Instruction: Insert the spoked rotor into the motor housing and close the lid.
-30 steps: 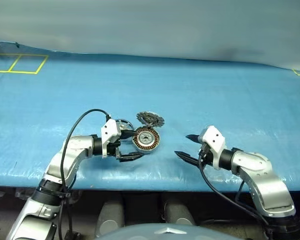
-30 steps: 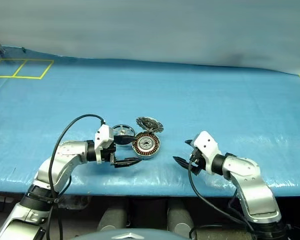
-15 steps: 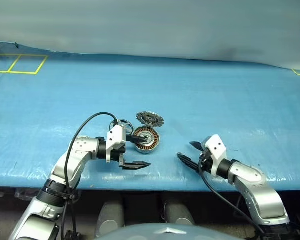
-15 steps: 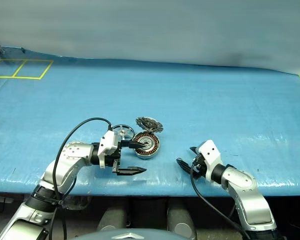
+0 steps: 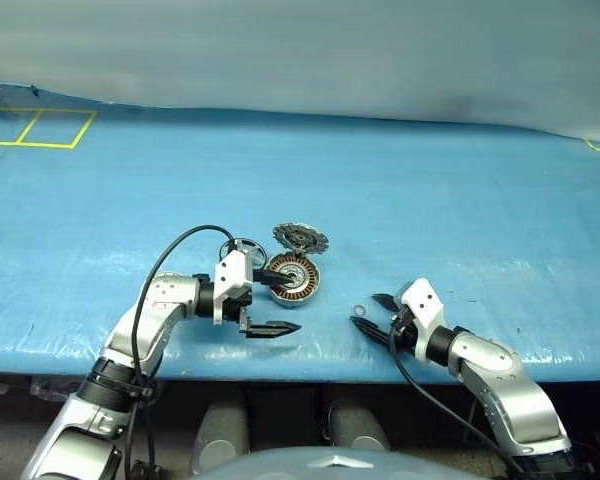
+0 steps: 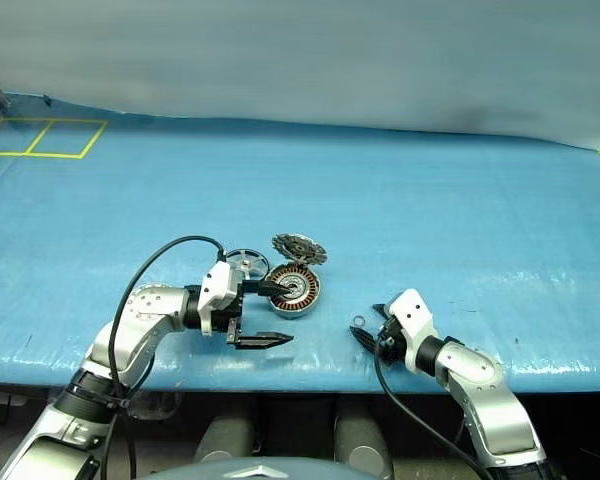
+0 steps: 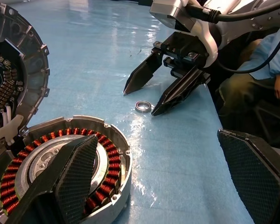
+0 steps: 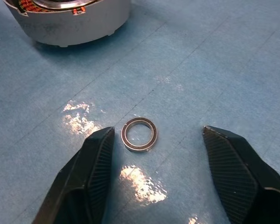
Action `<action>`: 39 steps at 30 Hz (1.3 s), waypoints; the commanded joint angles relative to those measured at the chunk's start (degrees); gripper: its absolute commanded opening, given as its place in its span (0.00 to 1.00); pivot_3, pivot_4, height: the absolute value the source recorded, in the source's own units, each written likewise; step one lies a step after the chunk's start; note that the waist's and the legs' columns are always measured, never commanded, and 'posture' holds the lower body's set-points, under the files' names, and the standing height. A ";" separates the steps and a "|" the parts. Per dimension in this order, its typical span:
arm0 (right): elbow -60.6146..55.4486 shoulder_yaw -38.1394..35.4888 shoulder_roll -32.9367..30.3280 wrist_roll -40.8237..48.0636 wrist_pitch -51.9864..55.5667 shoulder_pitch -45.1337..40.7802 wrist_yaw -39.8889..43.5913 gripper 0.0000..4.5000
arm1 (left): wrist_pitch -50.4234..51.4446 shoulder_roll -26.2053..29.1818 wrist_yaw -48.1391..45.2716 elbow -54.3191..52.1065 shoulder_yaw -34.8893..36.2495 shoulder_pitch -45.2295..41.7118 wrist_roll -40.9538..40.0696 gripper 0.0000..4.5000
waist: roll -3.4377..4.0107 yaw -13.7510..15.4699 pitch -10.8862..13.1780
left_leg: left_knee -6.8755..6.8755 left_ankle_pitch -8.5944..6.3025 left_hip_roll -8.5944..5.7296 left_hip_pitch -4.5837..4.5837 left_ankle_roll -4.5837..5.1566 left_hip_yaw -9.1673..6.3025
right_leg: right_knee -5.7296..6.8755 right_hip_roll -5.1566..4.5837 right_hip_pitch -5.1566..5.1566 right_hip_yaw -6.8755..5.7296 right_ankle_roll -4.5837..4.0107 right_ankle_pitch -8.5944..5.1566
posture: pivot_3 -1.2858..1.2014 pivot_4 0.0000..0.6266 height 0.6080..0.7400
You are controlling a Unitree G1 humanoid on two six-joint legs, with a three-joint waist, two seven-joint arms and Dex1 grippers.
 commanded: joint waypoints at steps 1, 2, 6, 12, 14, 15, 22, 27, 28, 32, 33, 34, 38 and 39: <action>0.35 0.60 -0.78 -0.75 -0.93 0.25 -0.57 0.47 | -1.38 -0.21 0.47 0.12 -0.08 -0.62 0.53 1.00 | 0.00 0.00 0.00 | 0.00 0.00 0.00 0.00 0.00 0.00 | 0.00 0.00 0.00 0.00 0.00 0.00 | 0.52 0.24 1.00; 0.37 0.61 -0.75 -0.52 -0.88 0.25 -0.59 0.47 | -1.46 -0.18 0.62 0.16 -0.05 -0.62 0.60 1.00 | 0.00 0.00 0.00 | 0.00 0.00 0.00 0.00 0.00 0.00 | 0.00 0.00 0.00 0.00 0.00 0.00 | 0.52 0.24 1.00; 0.39 0.63 -0.81 -0.35 -0.85 0.08 -0.72 0.34 | -1.56 -0.24 0.94 0.16 0.00 -0.66 0.63 1.00 | 0.00 0.00 0.00 | 0.00 0.00 0.00 0.00 0.00 0.00 | 0.00 0.00 0.01 0.00 0.00 0.00 | 0.52 0.24 1.00; 0.38 0.81 -0.67 0.21 -0.70 -0.56 -0.81 0.28 | -1.42 -0.33 0.99 0.01 0.26 -0.51 0.52 1.00 | 0.00 -0.03 0.00 | 0.01 0.00 0.00 0.01 0.00 0.00 | 0.00 0.00 0.02 0.00 0.00 0.00 | 0.52 0.24 1.00; 0.57 0.84 -0.66 0.21 -0.75 -0.87 -0.99 0.20 | -1.20 -0.31 1.15 -0.12 0.64 -0.30 0.20 1.00 | 0.00 -0.04 0.00 | 0.01 0.00 0.00 0.01 0.00 0.00 | 0.00 0.00 0.01 0.00 0.00 0.00 | 0.52 0.24 1.00; 0.58 0.77 -0.62 0.31 -0.82 -1.09 -1.08 0.18 | -1.13 -0.22 1.28 -0.17 0.86 -0.16 0.12 1.00 | 0.00 -0.04 0.00 | 0.01 0.00 0.00 0.01 0.00 0.00 | 0.00 0.00 0.02 0.00 0.00 0.00 | 0.52 0.24 1.00; -3.62 0.51 -0.12 5.32 1.38 -4.38 0.53 0.18 | -0.88 0.91 2.87 -0.77 3.26 1.42 -0.62 1.00 | 0.00 -0.24 0.00 | 0.01 0.00 0.00 0.00 0.00 0.00 | 0.01 0.01 -0.01 0.01 0.00 0.00 | 0.52 0.24 1.00; -6.22 3.09 -0.44 7.90 3.20 -8.79 3.00 0.18 | -1.82 0.94 3.38 -1.25 5.12 2.32 -2.03 1.00 | 0.00 -0.28 0.00 | 0.00 0.00 0.02 0.00 0.00 -0.01 | 0.00 0.01 0.01 -0.01 0.00 0.00 | 0.52 0.24 1.00; -6.28 3.98 -0.49 7.86 3.28 -9.86 3.44 0.18 | -2.03 1.10 3.59 -1.21 5.23 2.44 -1.83 1.00 | 0.00 -0.25 0.00 | 0.00 0.00 0.01 -0.01 0.00 -0.01 | 0.00 0.01 0.00 -0.01 0.00 0.00 | 0.52 0.24 1.00; -5.03 6.93 -0.22 6.95 3.32 -13.82 4.28 0.18 | -3.02 1.41 4.32 -0.50 5.72 2.96 -1.02 1.00 | 0.00 -0.19 0.01 | 0.00 0.00 0.00 -0.02 0.00 -0.02 | -0.01 0.01 0.00 -0.01 0.00 0.00 | 0.52 0.24 1.00; -4.31 7.61 -0.11 6.48 3.23 -14.87 4.23 0.18 | -3.21 1.36 4.50 -0.47 6.01 3.10 -1.14 1.00 | 0.00 -0.20 0.01 | -0.01 0.00 0.00 -0.02 0.00 -0.01 | -0.01 0.01 -0.01 -0.01 0.00 0.01 | 0.52 0.24 1.00; -3.48 8.23 -0.04 5.86 2.96 -15.87 4.12 0.18 | -3.58 1.31 4.79 -0.46 6.24 3.20 -1.10 1.00 | 0.00 -0.23 0.01 | 0.00 0.00 0.00 -0.02 0.00 -0.01 | 0.00 0.01 -0.01 -0.01 0.00 0.01 | 0.52 0.24 1.00; 0.68 10.79 1.19 4.38 2.34 -20.07 4.14 0.18 | -5.75 0.66 7.20 -0.72 7.57 3.54 -0.96 1.00 | 0.00 -0.28 0.00 | 0.01 0.00 0.01 0.00 0.00 -0.01 | 0.02 0.01 0.01 -0.01 0.01 0.01 | 0.52 0.24 1.00; 1.58 11.41 1.44 4.11 2.16 -20.82 4.32 0.18 | -5.76 0.62 7.58 -0.84 7.77 3.60 -1.12 1.00 | 0.00 -0.28 0.00 | 0.01 0.00 0.01 -0.01 0.01 -0.01 | 0.02 0.02 0.00 -0.01 0.01 0.02 | 0.52 0.24 1.00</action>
